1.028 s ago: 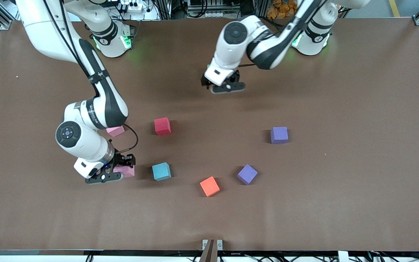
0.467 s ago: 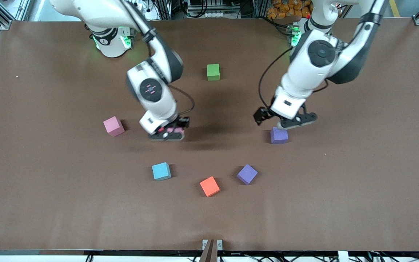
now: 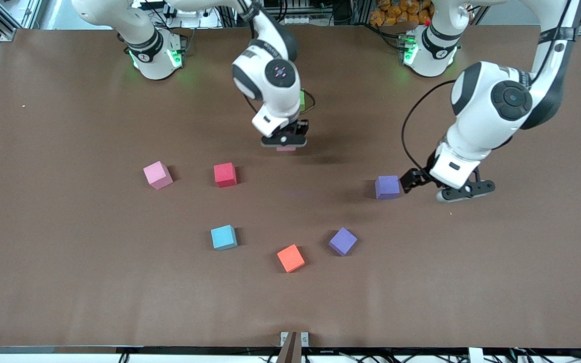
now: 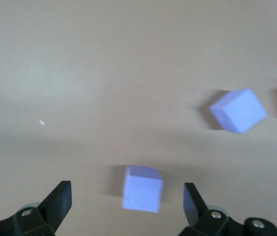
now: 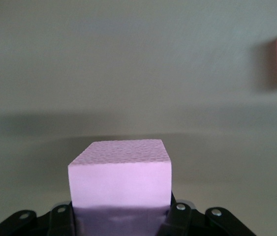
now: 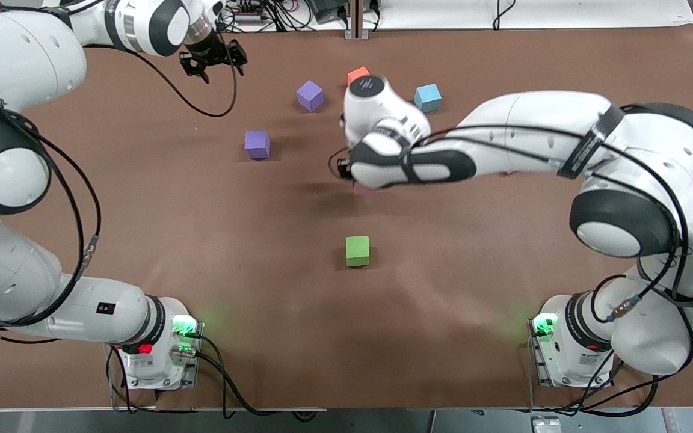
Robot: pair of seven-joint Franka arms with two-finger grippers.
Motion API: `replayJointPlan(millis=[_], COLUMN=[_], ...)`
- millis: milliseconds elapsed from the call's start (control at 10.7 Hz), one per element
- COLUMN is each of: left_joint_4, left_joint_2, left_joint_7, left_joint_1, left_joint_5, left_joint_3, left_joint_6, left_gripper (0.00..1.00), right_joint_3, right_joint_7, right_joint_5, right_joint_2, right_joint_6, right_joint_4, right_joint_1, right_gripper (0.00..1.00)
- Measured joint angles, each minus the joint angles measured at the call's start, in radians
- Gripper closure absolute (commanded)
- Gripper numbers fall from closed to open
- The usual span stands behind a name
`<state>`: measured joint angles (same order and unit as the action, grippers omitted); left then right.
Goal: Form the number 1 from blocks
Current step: 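Set the pink cube beside green with the right gripper while the left gripper grasps purple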
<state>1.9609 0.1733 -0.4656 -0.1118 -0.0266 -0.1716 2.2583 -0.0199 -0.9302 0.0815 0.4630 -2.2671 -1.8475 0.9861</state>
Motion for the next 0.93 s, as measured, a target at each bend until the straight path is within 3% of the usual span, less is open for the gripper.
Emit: replayJointPlan(millis=[374,934], left_joint_4=[-0.053,-0.058], left_joint_2=[0.075,0.172], left_joint_7=[0.011,0.013], left_joint_1=[-0.008,-0.060], left_joint_5=[-0.059,-0.060], left_joint_3=[0.014,0.013], left_joint_6=[0.000,0.000], left_gripper=[0.00,0.00], right_joint_3=[0.001,0.009], right_joint_7=[-0.066,-0.066], right_joint_5=[0.000,0.000], right_joint_2=[0.029,0.038], right_joint_6=[-0.125,-0.131], right_joint_4=[-0.085,-0.118], right_joint_1=[0.099,0.127], right_gripper=[0.52,0.49])
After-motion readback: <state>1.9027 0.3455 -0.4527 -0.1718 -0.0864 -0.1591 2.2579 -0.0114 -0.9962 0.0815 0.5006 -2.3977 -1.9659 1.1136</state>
